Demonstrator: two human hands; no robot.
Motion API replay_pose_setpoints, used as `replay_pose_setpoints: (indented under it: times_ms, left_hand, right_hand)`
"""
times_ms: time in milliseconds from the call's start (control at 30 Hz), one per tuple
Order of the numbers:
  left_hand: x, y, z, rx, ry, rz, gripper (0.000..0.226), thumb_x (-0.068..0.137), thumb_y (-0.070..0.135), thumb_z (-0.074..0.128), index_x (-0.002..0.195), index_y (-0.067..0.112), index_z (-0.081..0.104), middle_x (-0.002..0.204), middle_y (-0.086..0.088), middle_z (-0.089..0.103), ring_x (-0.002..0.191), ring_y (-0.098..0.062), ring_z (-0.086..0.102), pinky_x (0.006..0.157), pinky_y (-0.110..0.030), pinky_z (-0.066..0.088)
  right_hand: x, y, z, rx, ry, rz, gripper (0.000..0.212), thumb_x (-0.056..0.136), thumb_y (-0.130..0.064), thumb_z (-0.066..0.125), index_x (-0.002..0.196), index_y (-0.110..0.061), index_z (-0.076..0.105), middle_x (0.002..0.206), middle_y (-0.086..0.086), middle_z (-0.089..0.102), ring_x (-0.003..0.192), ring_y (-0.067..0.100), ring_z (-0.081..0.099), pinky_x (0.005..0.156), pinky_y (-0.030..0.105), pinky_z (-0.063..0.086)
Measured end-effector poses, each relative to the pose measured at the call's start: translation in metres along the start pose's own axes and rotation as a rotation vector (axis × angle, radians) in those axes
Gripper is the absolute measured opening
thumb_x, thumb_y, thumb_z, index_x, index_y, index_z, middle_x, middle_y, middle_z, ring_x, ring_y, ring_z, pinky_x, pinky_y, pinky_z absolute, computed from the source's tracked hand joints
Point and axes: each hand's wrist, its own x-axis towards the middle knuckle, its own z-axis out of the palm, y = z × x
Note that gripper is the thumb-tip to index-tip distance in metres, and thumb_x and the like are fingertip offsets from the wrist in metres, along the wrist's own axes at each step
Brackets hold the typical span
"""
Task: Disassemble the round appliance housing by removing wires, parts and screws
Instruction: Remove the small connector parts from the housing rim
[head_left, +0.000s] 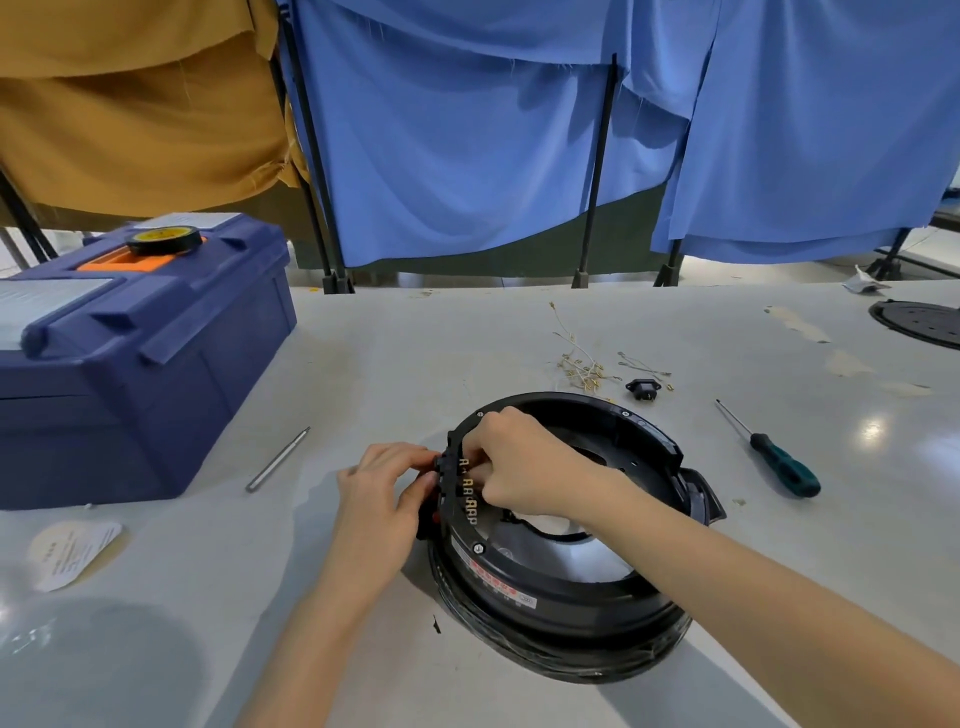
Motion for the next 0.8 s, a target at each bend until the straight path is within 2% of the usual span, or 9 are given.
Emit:
replay_pose_setpoints:
  times_ms: [67, 133, 233, 300, 400, 567, 700, 800]
  left_hand:
    - [0.000, -0.001, 0.004, 0.052, 0.024, 0.020, 0.021, 0.085, -0.004, 0.062, 0.089, 0.014, 0.072, 0.090, 0.027, 0.056, 0.102, -0.014, 0.056, 0.092, -0.030, 0.028]
    - [0.000, -0.001, 0.008, 0.088, 0.045, 0.033, 0.021, 0.086, -0.006, 0.060, 0.089, 0.013, 0.070, 0.092, 0.019, 0.060, 0.100, -0.014, 0.056, 0.084, -0.024, 0.022]
    - [-0.001, -0.001, 0.013, 0.097, 0.075, 0.043, 0.024, 0.084, -0.011, 0.058, 0.087, 0.010, 0.070, 0.095, 0.006, 0.065, 0.097, -0.015, 0.055, 0.083, -0.026, 0.023]
    - [-0.002, 0.000, 0.015, 0.100, 0.092, 0.056, 0.024, 0.085, -0.010, 0.055, 0.088, 0.009, 0.069, 0.096, 0.003, 0.066, 0.096, -0.015, 0.054, 0.083, -0.027, 0.024]
    - [-0.004, 0.000, 0.017, 0.103, 0.101, 0.075, 0.024, 0.084, 0.003, 0.046, 0.091, 0.008, 0.069, 0.098, 0.001, 0.066, 0.095, -0.012, 0.052, 0.083, -0.027, 0.025]
    - [-0.004, -0.001, 0.016, 0.090, 0.104, 0.074, 0.025, 0.085, -0.011, 0.053, 0.093, 0.007, 0.068, 0.098, 0.000, 0.066, 0.096, -0.015, 0.053, 0.084, -0.028, 0.026]
    - [-0.001, 0.001, 0.018, 0.074, 0.101, 0.056, 0.029, 0.084, 0.003, 0.041, 0.094, 0.008, 0.068, 0.097, 0.001, 0.066, 0.095, -0.010, 0.051, 0.084, -0.028, 0.025]
    - [-0.001, 0.002, 0.018, 0.063, 0.099, 0.046, 0.034, 0.083, 0.008, 0.036, 0.094, 0.009, 0.068, 0.096, 0.005, 0.064, 0.095, -0.006, 0.047, 0.085, -0.027, 0.024]
  right_hand:
    - [-0.001, -0.003, 0.002, -0.041, -0.003, -0.012, 0.017, 0.072, 0.000, 0.052, 0.057, -0.005, 0.044, 0.054, 0.008, 0.039, 0.053, 0.020, 0.035, 0.051, 0.034, 0.030]
    - [-0.002, -0.004, 0.005, -0.071, 0.006, -0.012, 0.024, 0.071, 0.000, 0.052, 0.055, -0.010, 0.037, 0.054, 0.004, 0.034, 0.051, 0.018, 0.031, 0.050, 0.032, 0.024]
    - [-0.002, -0.002, 0.012, -0.089, 0.027, 0.013, 0.018, 0.072, 0.001, 0.052, 0.059, -0.008, 0.043, 0.053, 0.005, 0.037, 0.054, 0.026, 0.034, 0.051, 0.032, 0.025]
    - [-0.001, -0.001, 0.015, -0.074, 0.051, 0.020, 0.006, 0.072, 0.002, 0.052, 0.067, -0.001, 0.054, 0.059, 0.013, 0.049, 0.061, 0.032, 0.042, 0.053, 0.035, 0.033]
    - [-0.002, 0.000, 0.018, -0.013, 0.081, 0.028, 0.013, 0.071, 0.004, 0.051, 0.077, 0.005, 0.063, 0.072, 0.022, 0.063, 0.070, 0.038, 0.053, 0.063, 0.043, 0.047]
    - [-0.001, 0.002, 0.017, 0.105, 0.106, 0.016, 0.014, 0.071, 0.010, 0.049, 0.075, 0.009, 0.063, 0.069, 0.024, 0.062, 0.071, 0.040, 0.054, 0.064, 0.047, 0.047]
    - [-0.002, -0.001, 0.019, 0.127, 0.103, 0.021, 0.013, 0.073, 0.010, 0.048, 0.062, 0.003, 0.051, 0.059, 0.018, 0.052, 0.061, 0.035, 0.045, 0.057, 0.039, 0.040]
    - [-0.001, -0.001, 0.021, 0.161, 0.093, 0.021, 0.016, 0.073, 0.010, 0.047, 0.059, 0.003, 0.051, 0.059, 0.024, 0.049, 0.061, 0.038, 0.043, 0.058, 0.042, 0.039]
